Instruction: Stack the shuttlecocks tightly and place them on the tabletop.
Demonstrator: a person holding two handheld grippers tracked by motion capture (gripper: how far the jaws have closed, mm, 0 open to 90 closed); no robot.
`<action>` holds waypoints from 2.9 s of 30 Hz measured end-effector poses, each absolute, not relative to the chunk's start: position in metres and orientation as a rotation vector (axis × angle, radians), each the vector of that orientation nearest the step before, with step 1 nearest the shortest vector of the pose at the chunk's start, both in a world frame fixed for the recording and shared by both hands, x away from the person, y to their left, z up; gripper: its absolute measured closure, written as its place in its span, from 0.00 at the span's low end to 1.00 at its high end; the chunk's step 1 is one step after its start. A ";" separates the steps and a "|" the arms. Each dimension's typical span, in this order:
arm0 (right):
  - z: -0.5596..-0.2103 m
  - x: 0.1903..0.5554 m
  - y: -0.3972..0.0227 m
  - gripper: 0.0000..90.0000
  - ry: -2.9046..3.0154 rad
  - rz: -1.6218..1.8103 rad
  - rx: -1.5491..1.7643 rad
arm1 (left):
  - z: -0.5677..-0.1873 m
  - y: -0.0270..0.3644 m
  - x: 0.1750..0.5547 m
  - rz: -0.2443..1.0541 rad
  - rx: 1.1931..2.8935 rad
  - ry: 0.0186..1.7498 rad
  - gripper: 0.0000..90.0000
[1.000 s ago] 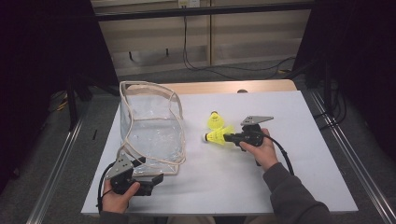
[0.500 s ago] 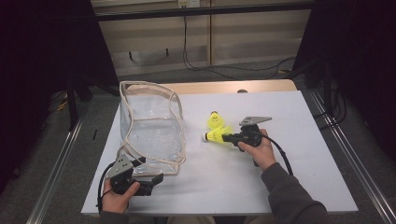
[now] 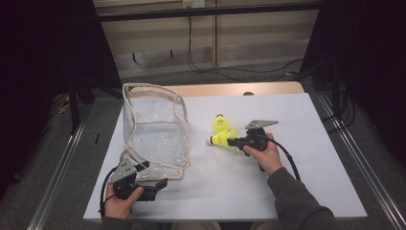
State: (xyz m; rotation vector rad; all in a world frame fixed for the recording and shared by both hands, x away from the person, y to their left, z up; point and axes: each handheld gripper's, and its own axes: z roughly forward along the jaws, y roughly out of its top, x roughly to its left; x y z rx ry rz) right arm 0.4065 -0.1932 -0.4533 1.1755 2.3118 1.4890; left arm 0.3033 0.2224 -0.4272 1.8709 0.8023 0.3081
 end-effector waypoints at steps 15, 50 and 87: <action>-0.456 0.406 -0.193 0.89 2.313 1.462 1.198 | -0.427 0.222 0.303 0.308 1.870 0.804 0.04; -0.453 0.404 -0.202 0.68 2.303 1.397 1.210 | -0.427 0.222 0.303 0.308 1.870 0.804 0.04; -0.422 0.402 -0.224 0.14 2.190 1.313 1.238 | -0.427 0.222 0.303 0.307 1.869 0.806 0.04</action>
